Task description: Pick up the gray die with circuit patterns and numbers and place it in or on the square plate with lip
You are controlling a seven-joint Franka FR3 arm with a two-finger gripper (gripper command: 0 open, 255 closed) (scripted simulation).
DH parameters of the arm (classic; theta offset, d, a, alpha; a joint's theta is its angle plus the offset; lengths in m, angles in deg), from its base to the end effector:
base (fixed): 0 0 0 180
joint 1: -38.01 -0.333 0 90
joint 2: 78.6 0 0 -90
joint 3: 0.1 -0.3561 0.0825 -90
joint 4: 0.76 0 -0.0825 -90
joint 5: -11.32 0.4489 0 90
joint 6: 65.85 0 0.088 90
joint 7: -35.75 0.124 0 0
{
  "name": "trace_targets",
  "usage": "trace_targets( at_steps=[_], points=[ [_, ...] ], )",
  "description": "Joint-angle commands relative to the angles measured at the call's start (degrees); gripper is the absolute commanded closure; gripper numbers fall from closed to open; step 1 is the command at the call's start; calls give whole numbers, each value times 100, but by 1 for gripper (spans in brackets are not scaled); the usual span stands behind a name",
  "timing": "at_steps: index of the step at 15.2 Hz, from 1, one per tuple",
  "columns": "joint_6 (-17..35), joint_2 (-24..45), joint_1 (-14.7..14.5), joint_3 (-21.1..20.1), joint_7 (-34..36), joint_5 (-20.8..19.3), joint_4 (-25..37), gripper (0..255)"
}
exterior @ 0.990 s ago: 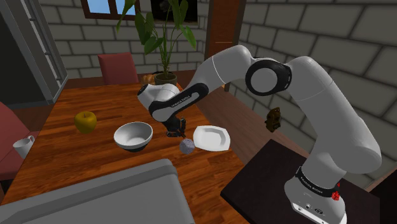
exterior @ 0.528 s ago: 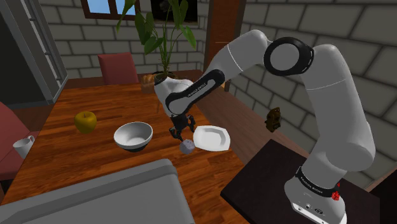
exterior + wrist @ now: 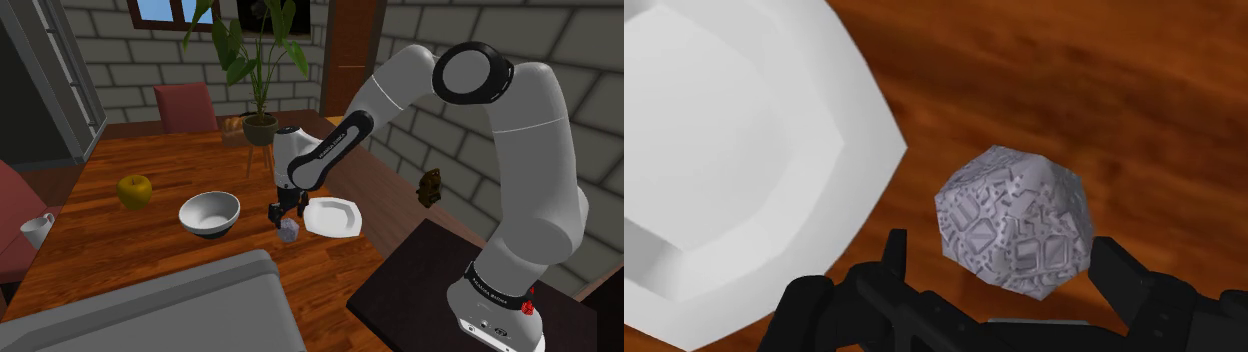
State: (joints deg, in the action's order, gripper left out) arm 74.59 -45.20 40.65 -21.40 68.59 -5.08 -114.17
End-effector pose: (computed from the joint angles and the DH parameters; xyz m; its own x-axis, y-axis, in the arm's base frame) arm 0.6272 0.2089 0.1459 0.9957 -0.0701 -0.0612 -0.0702 -0.9975 0.0002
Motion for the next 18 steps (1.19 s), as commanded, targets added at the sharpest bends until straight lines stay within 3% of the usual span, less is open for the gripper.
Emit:
trace_targets(
  at_steps=[1, 8, 9, 18],
  points=[
    [78, 92, -5, 57, 26, -44, -46, 0],
    [78, 92, -4, 56, 26, -44, -45, 0],
    [107, 117, -19, 64, 44, -58, -51, 255],
    [78, 91, -8, 60, 24, -40, -46, 255]
  ],
)
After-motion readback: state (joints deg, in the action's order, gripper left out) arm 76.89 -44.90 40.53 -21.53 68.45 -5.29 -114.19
